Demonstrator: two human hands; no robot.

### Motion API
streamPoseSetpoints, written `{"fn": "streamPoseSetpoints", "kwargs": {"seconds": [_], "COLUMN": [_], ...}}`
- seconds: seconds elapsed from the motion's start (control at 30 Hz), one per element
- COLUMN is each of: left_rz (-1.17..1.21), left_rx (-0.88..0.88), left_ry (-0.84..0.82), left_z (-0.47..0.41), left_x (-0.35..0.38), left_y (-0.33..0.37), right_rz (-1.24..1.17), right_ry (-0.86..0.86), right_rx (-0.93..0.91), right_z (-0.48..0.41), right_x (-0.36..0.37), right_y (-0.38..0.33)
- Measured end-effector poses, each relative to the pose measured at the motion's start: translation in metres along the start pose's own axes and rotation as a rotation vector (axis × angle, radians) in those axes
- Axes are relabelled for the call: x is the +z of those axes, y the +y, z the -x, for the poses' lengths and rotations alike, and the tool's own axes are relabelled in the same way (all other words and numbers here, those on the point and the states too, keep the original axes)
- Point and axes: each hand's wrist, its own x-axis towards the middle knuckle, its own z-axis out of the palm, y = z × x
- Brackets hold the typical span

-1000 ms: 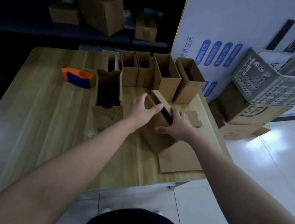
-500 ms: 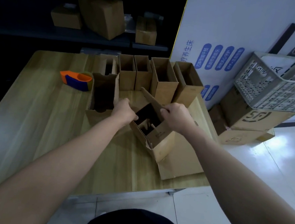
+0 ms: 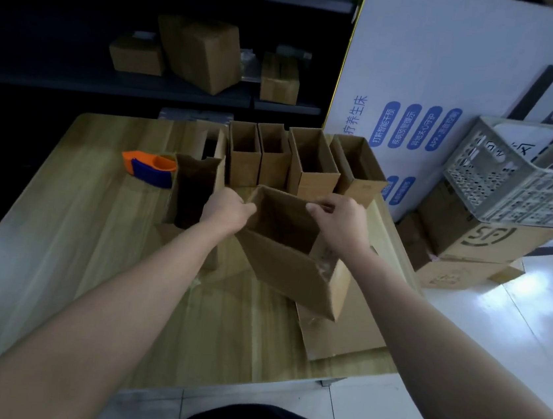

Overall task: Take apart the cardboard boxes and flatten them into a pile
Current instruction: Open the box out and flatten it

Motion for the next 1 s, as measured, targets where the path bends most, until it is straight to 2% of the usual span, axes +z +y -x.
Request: {"fn": "streamPoseSetpoints", "kwargs": {"seconds": [0.13, 0.23, 0.37, 0.47, 0.57, 0.67, 0.77, 0.87, 0.97, 1.0], "left_rz": [0.116, 0.233, 0.294, 0.396, 0.671, 0.983, 1.104, 0.926, 0.688, 0.662], "left_rx": [0.07, 0.129, 0.172, 0.127, -0.024, -0.112, -0.169, -0.251, -0.269, -0.28], "left_ry": [0.154, 0.19, 0.239, 0.262, 0.173, 0.077, -0.056, -0.193, -0.072, -0.038], "left_z": [0.005, 0.006, 0.011, 0.01, 0.003, 0.006, 0.012, 0.014, 0.01, 0.008], "left_x": [0.005, 0.008, 0.01, 0.011, 0.012, 0.015, 0.02, 0.031, 0.038, 0.037], "left_y": [-0.004, -0.008, -0.008, -0.004, -0.001, 0.007, 0.017, 0.016, 0.002, -0.003], "right_rz": [-0.307, -0.307, -0.232, -0.29, -0.296, -0.123, -0.051, -0.048, -0.245, -0.284], "right_ry": [0.088, 0.013, -0.037, -0.109, -0.232, -0.485, -0.607, -0.689, -0.838, -0.821], "right_rx": [0.409, 0.486, 0.488, 0.443, 0.388, 0.21, 0.184, 0.206, 0.243, 0.236], "right_z": [-0.003, -0.005, -0.011, -0.013, -0.009, -0.002, 0.01, 0.018, 0.02, 0.018], "right_x": [-0.002, 0.004, 0.011, 0.01, -0.001, -0.005, 0.0, 0.004, 0.007, 0.01], "right_y": [0.005, 0.014, 0.02, 0.014, 0.004, -0.001, -0.006, -0.006, 0.003, 0.008]}}
